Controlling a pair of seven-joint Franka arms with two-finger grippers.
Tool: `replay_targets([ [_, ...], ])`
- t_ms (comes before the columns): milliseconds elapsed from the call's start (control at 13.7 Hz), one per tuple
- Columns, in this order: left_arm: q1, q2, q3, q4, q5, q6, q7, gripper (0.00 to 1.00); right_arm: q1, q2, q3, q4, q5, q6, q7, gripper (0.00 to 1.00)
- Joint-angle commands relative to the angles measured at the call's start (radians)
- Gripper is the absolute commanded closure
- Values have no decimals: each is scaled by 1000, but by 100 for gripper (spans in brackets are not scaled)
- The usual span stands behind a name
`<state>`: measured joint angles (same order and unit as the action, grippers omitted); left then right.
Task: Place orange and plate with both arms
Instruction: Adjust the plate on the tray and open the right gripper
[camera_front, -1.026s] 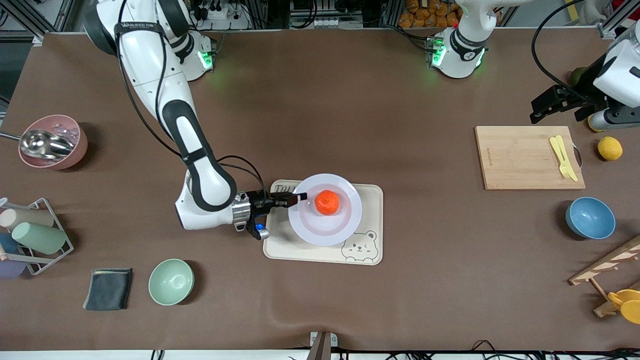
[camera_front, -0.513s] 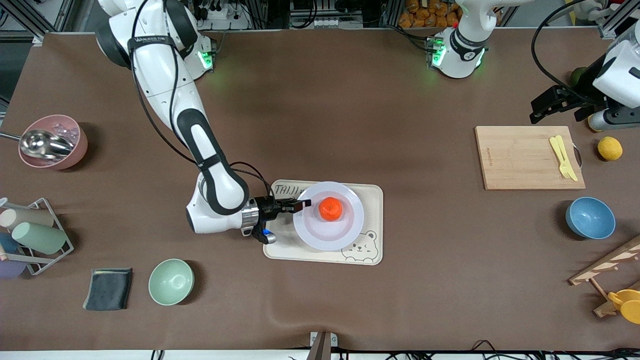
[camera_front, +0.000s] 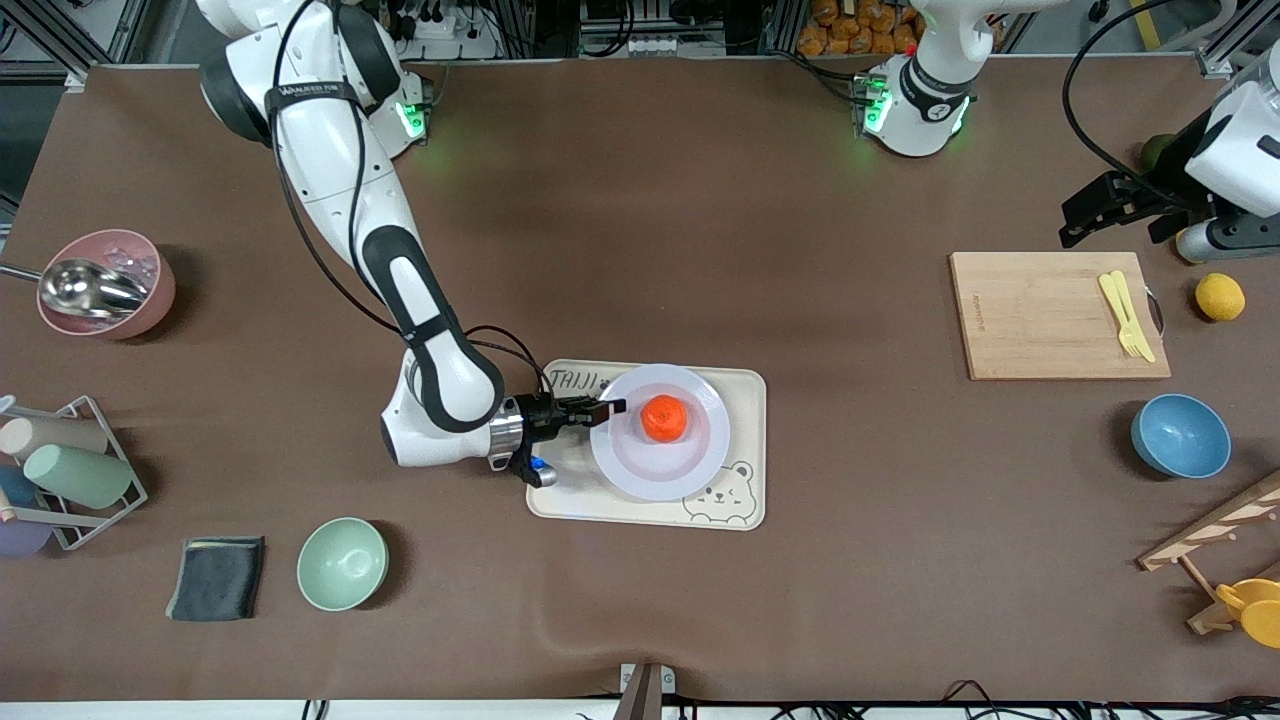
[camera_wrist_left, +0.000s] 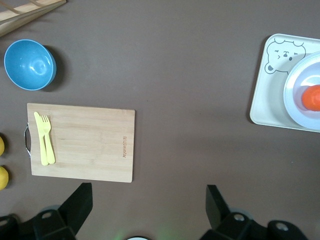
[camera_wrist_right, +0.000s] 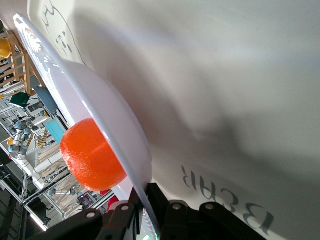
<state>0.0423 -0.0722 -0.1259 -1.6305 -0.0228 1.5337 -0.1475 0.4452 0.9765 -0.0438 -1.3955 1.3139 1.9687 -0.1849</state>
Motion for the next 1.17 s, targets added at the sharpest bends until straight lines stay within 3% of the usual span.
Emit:
replay_targets([
  [0,4,-9,-5,-2,6,-12,-1,0,0,34,4,41,19,-4,-41,100],
  [806,5,-20,-17,5,21,-6,8,0,0,39,4,39,19,-4,-64,100],
  [879,7,-24,-17,5,21,-1,8,0,0,39,4,41,19,-5,-64,87],
  [952,8,-26,-17,5,24,6,8,0,1,39,4,41,19,-5,-65,62],
  [1026,8,-26,-17,5,24,8,8,0,0,39,4,41,19,-4,-62,20],
  [1099,8,-26,-17,5,24,11,8,0,1,39,4,39,21,-2,-62,0],
])
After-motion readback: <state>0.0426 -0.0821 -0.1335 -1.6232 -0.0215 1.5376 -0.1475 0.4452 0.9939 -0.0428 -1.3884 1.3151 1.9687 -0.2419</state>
